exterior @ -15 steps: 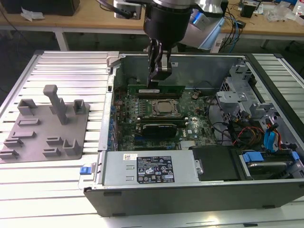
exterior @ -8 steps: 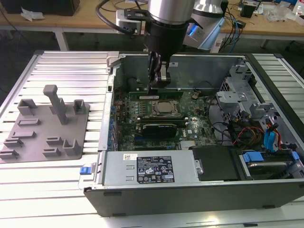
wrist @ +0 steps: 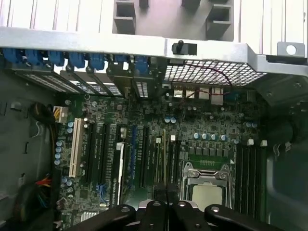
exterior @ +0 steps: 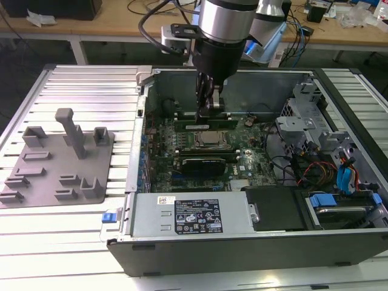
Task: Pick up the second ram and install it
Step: 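Pick up the second ram and move it above second insertion slot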
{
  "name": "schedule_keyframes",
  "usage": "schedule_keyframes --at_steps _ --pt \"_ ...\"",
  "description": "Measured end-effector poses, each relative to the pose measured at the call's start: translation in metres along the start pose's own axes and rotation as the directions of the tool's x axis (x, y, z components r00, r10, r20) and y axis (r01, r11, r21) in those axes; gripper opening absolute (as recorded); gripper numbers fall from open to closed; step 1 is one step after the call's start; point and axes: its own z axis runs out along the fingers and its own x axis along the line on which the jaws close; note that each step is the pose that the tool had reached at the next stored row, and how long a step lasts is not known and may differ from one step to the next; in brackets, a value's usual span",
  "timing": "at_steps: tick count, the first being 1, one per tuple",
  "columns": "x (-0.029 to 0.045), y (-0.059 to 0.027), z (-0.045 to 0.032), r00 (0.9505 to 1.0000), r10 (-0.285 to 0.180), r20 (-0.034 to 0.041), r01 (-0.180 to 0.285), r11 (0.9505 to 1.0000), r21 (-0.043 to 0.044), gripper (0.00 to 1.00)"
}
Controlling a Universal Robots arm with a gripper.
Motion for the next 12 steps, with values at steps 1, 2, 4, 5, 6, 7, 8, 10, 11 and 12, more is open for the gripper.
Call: schedule_keyframes --at_steps 1,2,4,5,6,7,8,10,11,12 --pt "-0.0011 -0.0002 0.0016 1.0000 0.000 0.0000 0.000 1.0000 0.0006 0.09" --pt "-0.0012 -0.0005 0.0033 1.0000 0.001 0.0001 -0.001 1.0000 0.0008 0.09" --pt "-0.0013 -0.0008 0.0067 1.0000 0.003 0.0002 -0.003 1.0000 0.0011 0.09" --pt "-0.0013 -0.0009 0.0083 1.0000 0.005 0.0003 -0.005 1.0000 0.0015 0.09" --pt "-0.0013 -0.0011 0.0097 1.0000 0.006 0.0006 -0.006 1.0000 0.0019 0.09" --pt "-0.0013 -0.0013 0.0119 1.0000 0.009 0.0007 -0.009 1.0000 0.0026 0.09" --pt "-0.0013 -0.0016 0.0140 0.9999 0.011 0.0010 -0.011 0.9999 0.0034 0.09" --pt "-0.0012 -0.0031 0.0174 0.9999 0.016 0.0014 -0.016 0.9999 0.0038 0.09" --pt "-0.0012 -0.0032 0.0175 0.9999 0.017 0.0013 -0.017 0.9998 0.0036 0.09" --pt "-0.0012 -0.0033 0.0176 0.9999 0.017 0.0015 -0.017 0.9998 0.0037 0.09"
